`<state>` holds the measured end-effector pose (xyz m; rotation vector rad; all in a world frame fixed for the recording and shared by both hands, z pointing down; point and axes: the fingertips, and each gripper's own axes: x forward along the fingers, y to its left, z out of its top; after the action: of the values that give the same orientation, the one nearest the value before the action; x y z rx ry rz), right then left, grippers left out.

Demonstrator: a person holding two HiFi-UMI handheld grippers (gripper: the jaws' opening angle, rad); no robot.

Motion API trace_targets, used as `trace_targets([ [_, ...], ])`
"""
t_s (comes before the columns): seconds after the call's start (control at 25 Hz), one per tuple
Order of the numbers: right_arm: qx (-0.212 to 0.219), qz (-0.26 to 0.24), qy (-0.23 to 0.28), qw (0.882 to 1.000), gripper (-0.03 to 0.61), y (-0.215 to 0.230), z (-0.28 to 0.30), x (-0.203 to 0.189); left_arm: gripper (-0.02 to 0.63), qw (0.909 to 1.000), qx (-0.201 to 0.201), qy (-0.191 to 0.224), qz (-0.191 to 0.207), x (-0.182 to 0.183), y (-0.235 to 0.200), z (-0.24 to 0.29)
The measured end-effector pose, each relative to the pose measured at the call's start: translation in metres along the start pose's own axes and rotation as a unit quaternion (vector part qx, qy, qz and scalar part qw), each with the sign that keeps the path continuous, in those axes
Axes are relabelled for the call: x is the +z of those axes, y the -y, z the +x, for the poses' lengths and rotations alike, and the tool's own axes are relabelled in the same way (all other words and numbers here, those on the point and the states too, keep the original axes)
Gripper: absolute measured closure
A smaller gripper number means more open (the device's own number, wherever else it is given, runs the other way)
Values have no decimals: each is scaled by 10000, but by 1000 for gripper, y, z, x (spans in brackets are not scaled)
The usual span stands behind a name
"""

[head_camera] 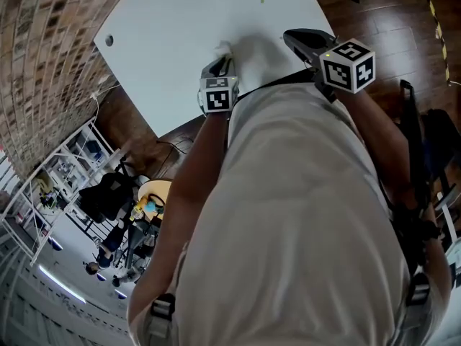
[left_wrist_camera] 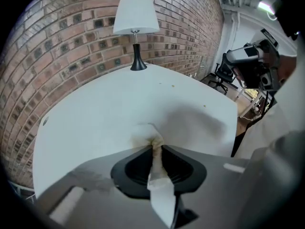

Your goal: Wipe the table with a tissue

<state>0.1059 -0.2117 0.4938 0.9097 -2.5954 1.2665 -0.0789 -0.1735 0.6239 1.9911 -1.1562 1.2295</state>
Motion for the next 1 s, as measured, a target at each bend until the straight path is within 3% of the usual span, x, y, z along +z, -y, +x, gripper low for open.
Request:
trace_targets([
  [0.12, -94, 32, 78, 9999, 570, -1, -3, -2, 546, 9993, -215, 36, 311, 5, 11, 3],
  [0.32, -345, -121, 94, 9993, 569, -8, -8, -6, 548, 9927, -980, 183, 679, 18, 43, 8],
  [0.64, -630, -128, 225, 9977, 571, -32, -21, -19, 548, 9676, -2140, 48, 1340, 7, 95, -5],
  [0.84, -809, -80, 371, 9960, 571, -42, -24, -23, 546, 9589, -2555, 664, 1043, 6, 102, -35],
  [1.0, -921, -117, 407, 9948, 569, -53, -26, -30, 546, 9621, -2414, 1120, 598, -5, 83, -57],
])
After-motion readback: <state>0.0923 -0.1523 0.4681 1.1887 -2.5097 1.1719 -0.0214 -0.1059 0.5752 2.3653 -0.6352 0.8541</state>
